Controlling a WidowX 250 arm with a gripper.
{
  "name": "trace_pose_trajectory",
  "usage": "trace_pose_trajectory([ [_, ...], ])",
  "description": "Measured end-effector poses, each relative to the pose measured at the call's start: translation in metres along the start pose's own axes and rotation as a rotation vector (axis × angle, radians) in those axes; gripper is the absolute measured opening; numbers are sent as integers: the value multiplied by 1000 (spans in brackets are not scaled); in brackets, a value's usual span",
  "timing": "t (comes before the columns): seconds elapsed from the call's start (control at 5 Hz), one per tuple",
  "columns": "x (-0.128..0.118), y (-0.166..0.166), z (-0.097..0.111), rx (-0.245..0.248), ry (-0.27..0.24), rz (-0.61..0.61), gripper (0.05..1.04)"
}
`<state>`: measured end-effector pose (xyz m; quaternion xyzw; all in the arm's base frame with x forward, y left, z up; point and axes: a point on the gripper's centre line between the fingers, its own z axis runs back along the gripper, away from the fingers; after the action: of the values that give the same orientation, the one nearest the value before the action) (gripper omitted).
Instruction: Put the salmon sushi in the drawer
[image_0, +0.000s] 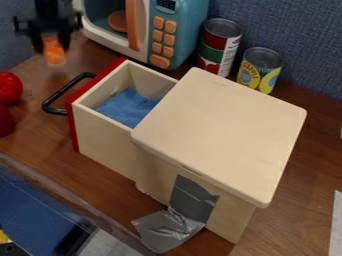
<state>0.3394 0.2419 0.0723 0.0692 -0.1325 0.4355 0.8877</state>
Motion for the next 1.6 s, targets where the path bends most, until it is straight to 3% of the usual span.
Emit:
trace_pose_trajectory([
  [0.2,-4,-20,40,-61,-22,-82,561],
  [0.4,-22,-38,63,-78,-25,-164,561],
  [0.8,-82,-84,90,-144,29,-302,561],
  [1.0,-115,-96,102,-176,57,-356,561],
  [1.2,-138,-96,110,-189,53,-391,561],
  [1.6,-164,-81,96,-159,39,-451,561],
])
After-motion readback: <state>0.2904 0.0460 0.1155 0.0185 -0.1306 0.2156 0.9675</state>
